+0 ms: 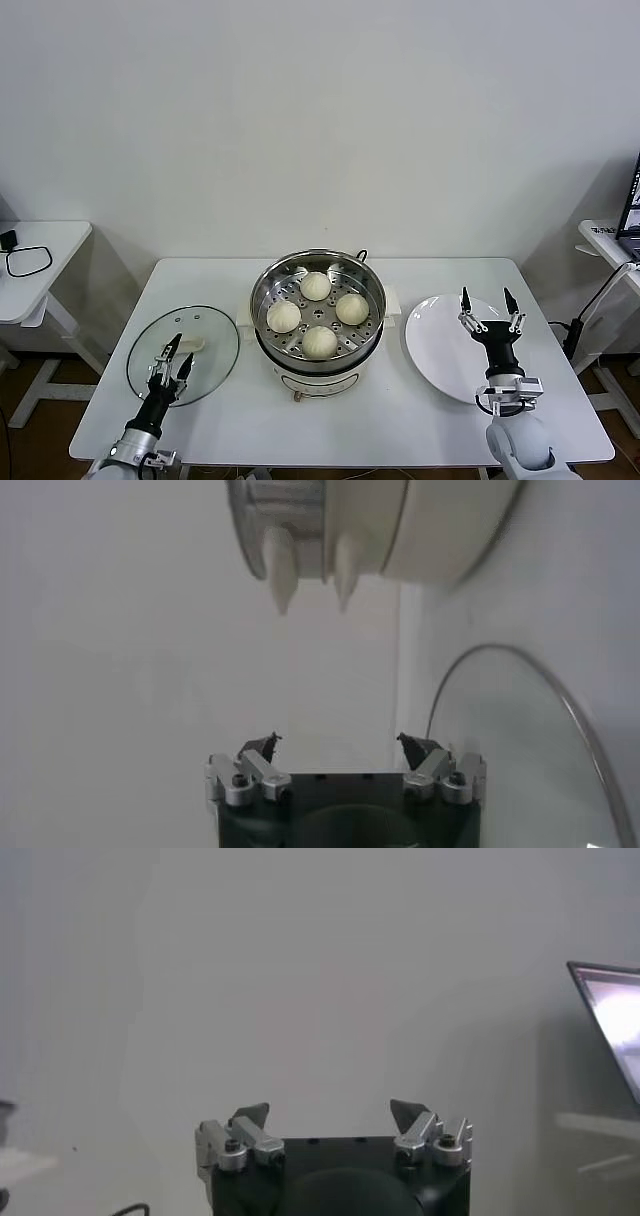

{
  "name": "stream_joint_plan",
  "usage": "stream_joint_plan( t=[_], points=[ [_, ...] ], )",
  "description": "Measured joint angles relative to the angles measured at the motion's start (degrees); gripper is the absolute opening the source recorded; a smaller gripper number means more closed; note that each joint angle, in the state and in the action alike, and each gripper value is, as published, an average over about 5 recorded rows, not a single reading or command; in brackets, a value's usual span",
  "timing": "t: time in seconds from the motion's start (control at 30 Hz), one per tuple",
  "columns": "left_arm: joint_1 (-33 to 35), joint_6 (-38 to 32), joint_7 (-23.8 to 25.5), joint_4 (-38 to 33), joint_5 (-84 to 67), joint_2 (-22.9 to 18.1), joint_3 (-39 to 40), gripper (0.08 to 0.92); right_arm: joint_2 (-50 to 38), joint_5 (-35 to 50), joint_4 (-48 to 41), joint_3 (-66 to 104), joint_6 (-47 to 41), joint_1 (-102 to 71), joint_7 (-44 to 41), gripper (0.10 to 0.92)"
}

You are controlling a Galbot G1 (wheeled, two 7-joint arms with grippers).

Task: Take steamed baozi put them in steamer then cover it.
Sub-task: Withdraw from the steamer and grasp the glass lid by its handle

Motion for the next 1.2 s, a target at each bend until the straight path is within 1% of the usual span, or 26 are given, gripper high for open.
stream_joint_plan(
  t=[0.53, 1.13, 1.2],
  points=[
    [-7.04, 5.69, 1.57, 7.0, 2.58, -0.34, 0.94, 0.823, 1.34, -1.18, -0.72, 0.95, 0.23, -1.31, -0.35, 0.823],
    [-10.72, 9.01, 3.75, 8.79, 2.25, -1.82, 2.15, 0.822, 1.2, -1.69, -0.4, 1.65, 0.34, -1.97, -0.44, 0.823],
    [-11.06, 9.28, 4.13, 9.08, 2.19, -1.83, 2.2, 0.798, 1.26, -1.71, -0.36, 1.67, 0.36, -1.96, -0.44, 0.823]
  ],
)
